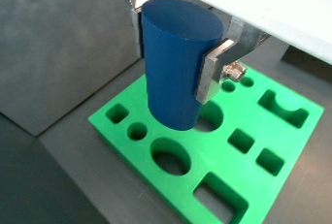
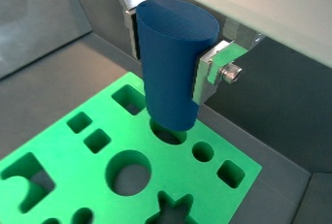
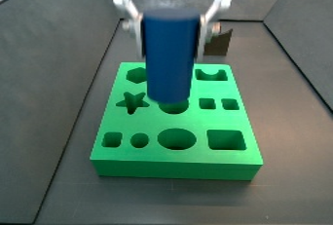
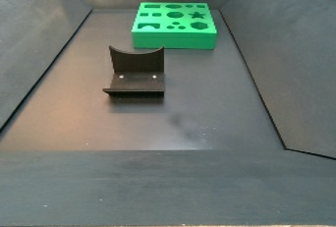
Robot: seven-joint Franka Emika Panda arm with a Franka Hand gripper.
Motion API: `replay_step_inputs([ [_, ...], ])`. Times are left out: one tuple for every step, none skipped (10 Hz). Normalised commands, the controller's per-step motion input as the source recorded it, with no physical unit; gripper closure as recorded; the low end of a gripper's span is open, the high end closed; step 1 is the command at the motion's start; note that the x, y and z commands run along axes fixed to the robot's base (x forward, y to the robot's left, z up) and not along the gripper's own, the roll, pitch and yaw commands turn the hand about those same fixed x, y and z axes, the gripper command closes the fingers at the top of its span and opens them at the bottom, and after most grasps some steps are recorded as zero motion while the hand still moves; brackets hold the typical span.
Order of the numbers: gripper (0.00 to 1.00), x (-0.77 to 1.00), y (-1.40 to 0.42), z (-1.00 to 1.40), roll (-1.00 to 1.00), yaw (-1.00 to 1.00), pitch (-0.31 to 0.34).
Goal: Pick up the oval object. Move up. Move to above the board. Insert the oval object.
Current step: Insert the oval object.
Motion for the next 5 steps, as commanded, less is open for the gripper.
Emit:
replay_step_inputs([
  [1.0, 0.11, -0.15, -0.48, 0.06, 0.06, -0.007],
  [1.0, 0.21, -0.15, -0.47, 0.06, 0.06, 0.0],
  [1.0, 0.28, -0.16, -0.45, 0.06, 0.05, 0.0],
  [1.0, 0.27, -0.17, -0.46, 0.07, 0.05, 0.0],
  [1.0, 0.27, -0.17, -0.48, 0.07, 0.04, 0.0],
])
